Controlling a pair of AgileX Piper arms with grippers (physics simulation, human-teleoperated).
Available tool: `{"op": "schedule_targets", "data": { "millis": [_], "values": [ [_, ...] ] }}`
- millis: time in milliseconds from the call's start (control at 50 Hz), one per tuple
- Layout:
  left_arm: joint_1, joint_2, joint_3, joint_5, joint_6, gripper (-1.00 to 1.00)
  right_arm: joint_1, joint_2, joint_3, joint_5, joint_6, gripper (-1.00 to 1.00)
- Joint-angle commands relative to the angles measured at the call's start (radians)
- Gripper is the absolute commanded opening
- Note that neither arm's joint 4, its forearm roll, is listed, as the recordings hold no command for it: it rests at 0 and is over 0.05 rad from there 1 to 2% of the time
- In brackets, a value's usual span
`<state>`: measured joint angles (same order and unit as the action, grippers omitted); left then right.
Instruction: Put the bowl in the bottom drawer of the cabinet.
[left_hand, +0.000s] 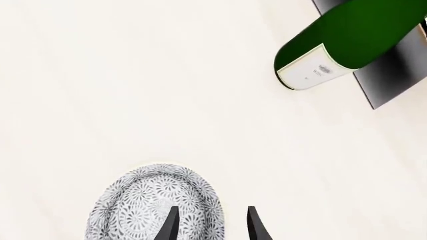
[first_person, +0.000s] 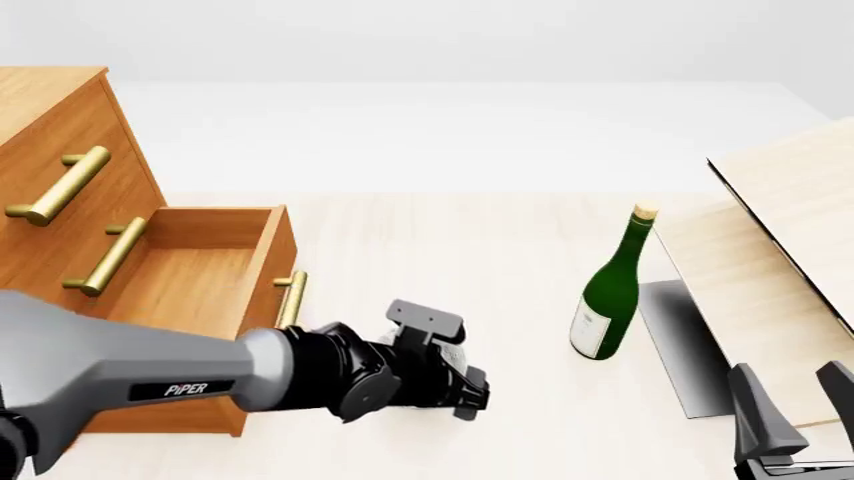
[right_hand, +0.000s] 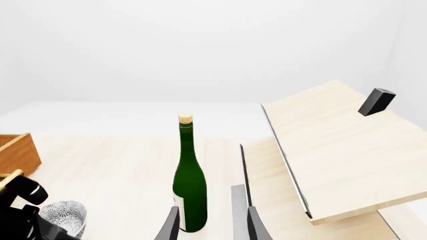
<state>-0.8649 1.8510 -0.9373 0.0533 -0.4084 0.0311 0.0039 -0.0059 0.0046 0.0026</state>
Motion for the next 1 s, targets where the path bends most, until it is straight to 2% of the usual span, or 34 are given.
{"op": "schedule_targets", "data": {
  "millis": [20, 800, 820, 1000],
  "values": [
    [-0.016, 0.020, -0.003, -0.008, -0.015, 1.00, 0.000, 0.000, 0.000, 0.000, 0.000, 1.00],
    [-0.039, 0.074, 0.003, -0.055, -0.056, 1.00, 0.000, 0.000, 0.000, 0.000, 0.000, 1.00],
    [-0.031, 0.075, -0.001, -0.049, -0.045, -1.00, 0.000, 0.000, 0.000, 0.000, 0.000, 1.00],
    [-0.030, 0.068, -0.010, -0.039, -0.029, -1.00, 0.000, 0.000, 0.000, 0.000, 0.000, 1.00]
  ]
}}
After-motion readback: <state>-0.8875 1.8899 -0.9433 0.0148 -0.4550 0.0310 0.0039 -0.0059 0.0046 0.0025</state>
